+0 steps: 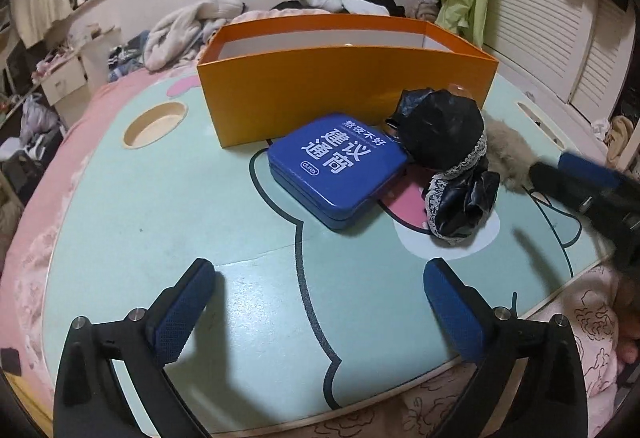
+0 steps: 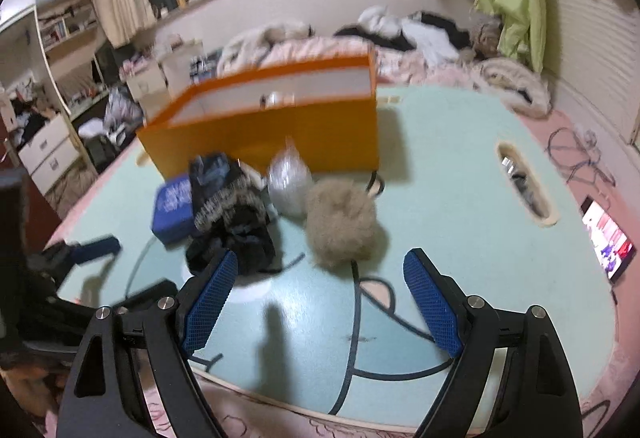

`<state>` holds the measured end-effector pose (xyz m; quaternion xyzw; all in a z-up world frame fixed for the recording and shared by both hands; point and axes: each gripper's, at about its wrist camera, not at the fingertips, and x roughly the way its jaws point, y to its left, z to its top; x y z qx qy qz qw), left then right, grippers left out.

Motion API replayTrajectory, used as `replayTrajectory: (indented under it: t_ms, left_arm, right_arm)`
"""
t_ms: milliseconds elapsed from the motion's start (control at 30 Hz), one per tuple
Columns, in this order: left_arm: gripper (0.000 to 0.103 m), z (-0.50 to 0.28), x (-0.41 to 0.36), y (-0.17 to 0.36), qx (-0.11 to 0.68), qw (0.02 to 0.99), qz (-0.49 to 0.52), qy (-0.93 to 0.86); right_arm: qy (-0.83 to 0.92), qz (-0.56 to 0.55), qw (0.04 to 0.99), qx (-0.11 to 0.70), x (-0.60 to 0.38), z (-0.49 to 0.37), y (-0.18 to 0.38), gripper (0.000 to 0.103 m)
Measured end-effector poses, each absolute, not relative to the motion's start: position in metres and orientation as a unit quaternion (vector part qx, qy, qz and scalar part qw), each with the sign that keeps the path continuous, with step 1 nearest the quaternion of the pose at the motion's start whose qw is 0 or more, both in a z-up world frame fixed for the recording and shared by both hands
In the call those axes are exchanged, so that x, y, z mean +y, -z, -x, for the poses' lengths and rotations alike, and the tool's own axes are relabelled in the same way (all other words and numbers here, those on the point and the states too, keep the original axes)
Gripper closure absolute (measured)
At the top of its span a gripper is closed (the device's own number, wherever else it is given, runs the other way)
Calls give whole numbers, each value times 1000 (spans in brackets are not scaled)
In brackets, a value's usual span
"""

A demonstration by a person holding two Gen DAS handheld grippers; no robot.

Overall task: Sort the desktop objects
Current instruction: 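Reach into the box and grasp the white figurine keychain with the right gripper, then place the figurine keychain on the table beside the tin, open right gripper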

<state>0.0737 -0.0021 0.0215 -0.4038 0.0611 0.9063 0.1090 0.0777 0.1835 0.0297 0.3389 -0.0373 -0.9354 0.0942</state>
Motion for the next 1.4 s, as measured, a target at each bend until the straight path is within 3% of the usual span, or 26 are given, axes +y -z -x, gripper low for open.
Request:
replayTrajectory:
  t_ms: [167, 233, 267, 467, 767, 800, 833, 1067, 1233, 1400]
  left_arm:
    - [0, -74, -3, -15, 61, 109, 404, -906]
    - [0, -74, -4, -13, 61, 109, 404, -906]
    - [0, -74, -4, -13, 61, 109, 404, -906]
    - [0, -75, -3, -12, 61, 109, 404, -906]
    - [0, -72, 0, -12, 60, 110, 402, -907]
    - [0, -72, 0, -12, 60, 110, 401, -907]
    - [0, -72, 0, -12, 59, 110, 401, -907]
    - [0, -72, 1, -11, 60, 109, 402, -907]
    - [0, -72, 1, -11, 60, 109, 402, -907]
    - [0, -71, 5, -12, 61, 108, 402, -907]
  right_arm:
    - [940, -311, 136, -33, 174, -61, -74, 20]
    - [934, -326, 142, -28, 167, -33, -94, 37]
    - [927, -343, 149, -28, 164, -13, -101, 40]
    - [861, -464, 181, -102, 142, 103, -98, 40]
    - [811, -572, 110, -60, 110, 182, -42, 40]
    - [807, -579, 104, -46, 109, 184, -38, 44]
    - [817, -567, 102, -29, 106, 183, -38, 55]
    - [845, -512, 151, -34, 120, 148, -61, 55]
    - [851, -448, 259, -92, 139, 81, -105, 55]
    - [844, -444, 291, -72, 134, 28, -98, 55]
